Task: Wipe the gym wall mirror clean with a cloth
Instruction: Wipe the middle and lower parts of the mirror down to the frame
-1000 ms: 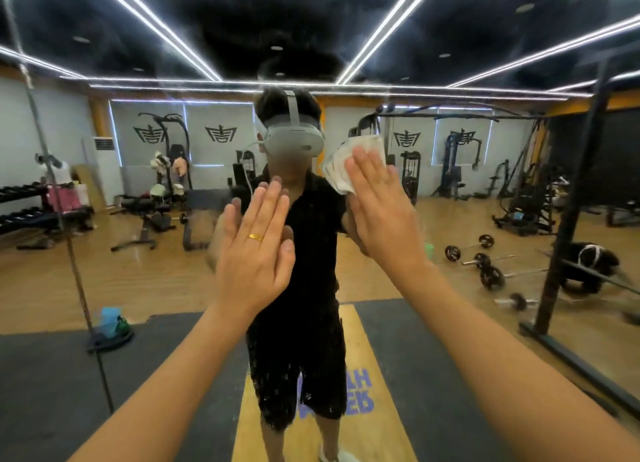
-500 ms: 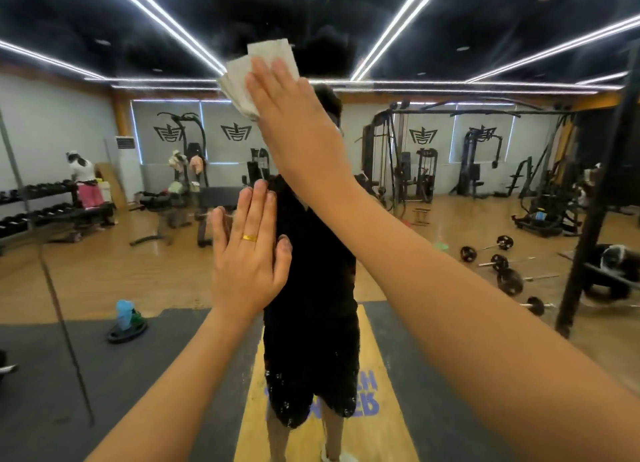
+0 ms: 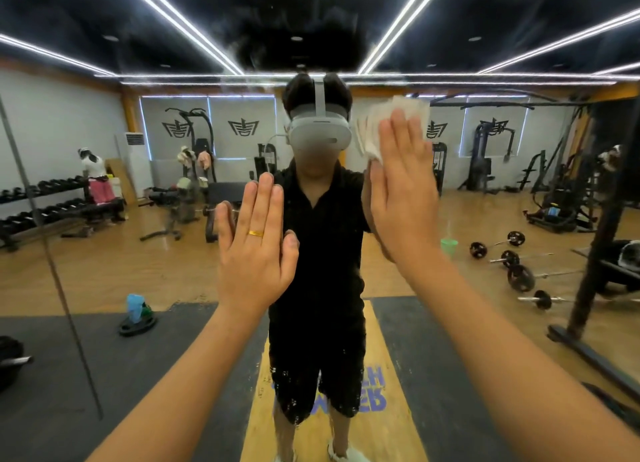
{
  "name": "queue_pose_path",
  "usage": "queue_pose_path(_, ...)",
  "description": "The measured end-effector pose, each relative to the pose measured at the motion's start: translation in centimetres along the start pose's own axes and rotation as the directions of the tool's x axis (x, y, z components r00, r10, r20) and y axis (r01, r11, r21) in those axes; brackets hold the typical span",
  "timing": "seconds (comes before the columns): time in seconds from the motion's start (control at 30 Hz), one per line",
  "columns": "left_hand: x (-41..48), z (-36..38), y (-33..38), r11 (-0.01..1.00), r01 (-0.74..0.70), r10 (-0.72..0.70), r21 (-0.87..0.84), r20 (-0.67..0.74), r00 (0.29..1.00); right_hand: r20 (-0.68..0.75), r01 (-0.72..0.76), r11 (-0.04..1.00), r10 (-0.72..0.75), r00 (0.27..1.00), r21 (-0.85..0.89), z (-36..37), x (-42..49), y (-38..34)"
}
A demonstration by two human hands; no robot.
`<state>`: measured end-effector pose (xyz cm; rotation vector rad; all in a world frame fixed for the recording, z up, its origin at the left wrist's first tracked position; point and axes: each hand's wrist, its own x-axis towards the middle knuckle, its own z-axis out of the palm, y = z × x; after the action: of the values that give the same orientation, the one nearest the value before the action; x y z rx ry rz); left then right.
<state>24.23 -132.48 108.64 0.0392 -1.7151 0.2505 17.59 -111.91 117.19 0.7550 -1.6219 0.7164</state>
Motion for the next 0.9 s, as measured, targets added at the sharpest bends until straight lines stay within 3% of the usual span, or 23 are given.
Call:
queue_pose_path(0.13, 0.1, 0.3, -0.2, 1.000, -0.008, 0.008, 0.000, -0.015, 1.000, -0.079, -0.089, 0.995, 0.091, 0.993, 0.035, -0.8, 5.6, -0.7)
queue_pose_path(0.23, 0.1, 0.3, -0.1, 1.000, -0.011, 0.011, -0.006, -0.017, 1.000, -0.098, -0.115, 0.993, 0.118, 0.988, 0.035, 0.6, 2.8, -2.1)
queue_pose_path(0.4, 0.0, 0.2, -0.1, 1.000, -0.009, 0.009, -0.007, -0.011, 1.000, 0.010, 0.069, 0.998, -0.069, 0.998, -0.010, 1.9, -3.6, -1.8)
queue_pose_path(0.63, 0.1, 0.2, 0.3, 1.000, 0.002, -0.002, -0.003, -0.033, 0.999, -0.006, 0.195, 0.981, -0.195, 0.981, -0.005, 2.6, 6.6, -5.7)
queue_pose_path(0.77, 0.2, 0.1, 0.2, 1.000, 0.000, -0.001, -0.029, -0.035, 0.999, 0.126, 0.446, 0.886, -0.432, 0.893, -0.125, 5.0, 10.8, -9.7)
queue_pose_path(0.9, 0.4, 0.0, 0.0, 1.000, 0.005, -0.006, -0.030, -0.025, 1.000, 0.224, 0.632, 0.773, -0.607, 0.762, -0.057, 4.9, 11.1, -9.5)
